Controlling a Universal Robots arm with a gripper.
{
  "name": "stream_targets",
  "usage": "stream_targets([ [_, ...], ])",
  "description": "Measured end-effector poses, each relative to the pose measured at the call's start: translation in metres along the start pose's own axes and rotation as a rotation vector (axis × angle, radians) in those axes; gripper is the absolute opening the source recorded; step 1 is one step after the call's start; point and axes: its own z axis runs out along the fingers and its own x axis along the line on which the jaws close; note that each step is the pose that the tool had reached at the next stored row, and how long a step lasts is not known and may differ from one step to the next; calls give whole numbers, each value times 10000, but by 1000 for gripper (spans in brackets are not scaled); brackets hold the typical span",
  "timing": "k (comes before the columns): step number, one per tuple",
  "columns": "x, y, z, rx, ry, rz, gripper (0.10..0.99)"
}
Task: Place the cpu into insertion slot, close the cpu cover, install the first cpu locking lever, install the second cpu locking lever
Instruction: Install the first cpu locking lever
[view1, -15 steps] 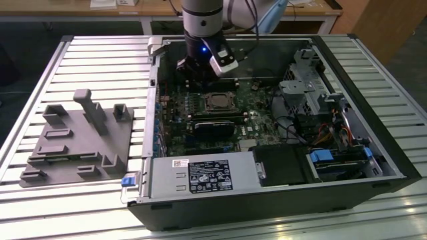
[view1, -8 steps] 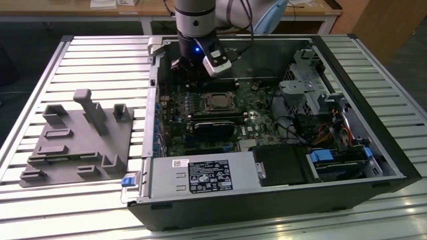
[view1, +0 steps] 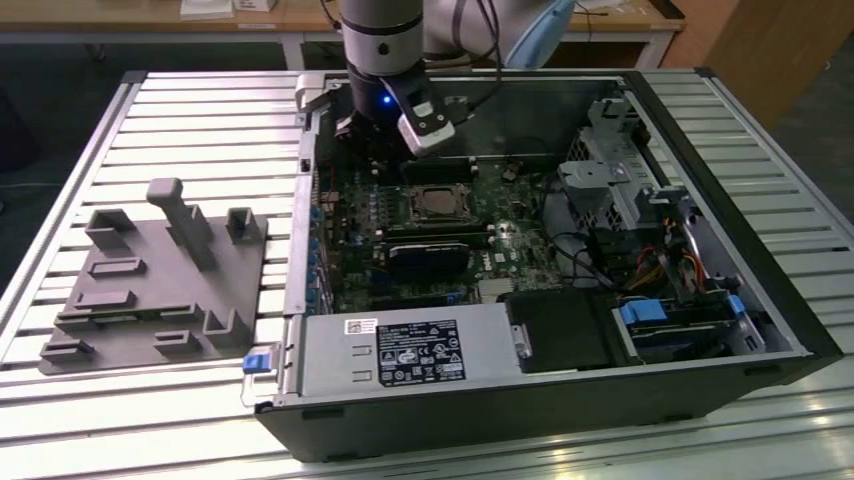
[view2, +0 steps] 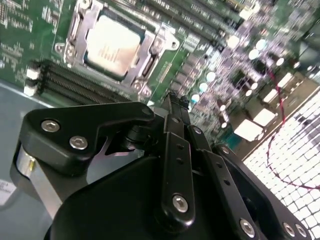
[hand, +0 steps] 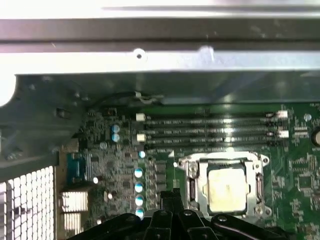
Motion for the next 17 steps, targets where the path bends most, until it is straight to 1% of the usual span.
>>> stream_targets([
  [4, 25, -1, -1, -560, 23, 26, 106],
  [6, 39, -2, -2, -820, 35, 39, 106],
  [14, 85, -4, -4, -1648, 70, 78, 106],
  [17, 91, -5, -4, -1874, 80, 89, 106],
])
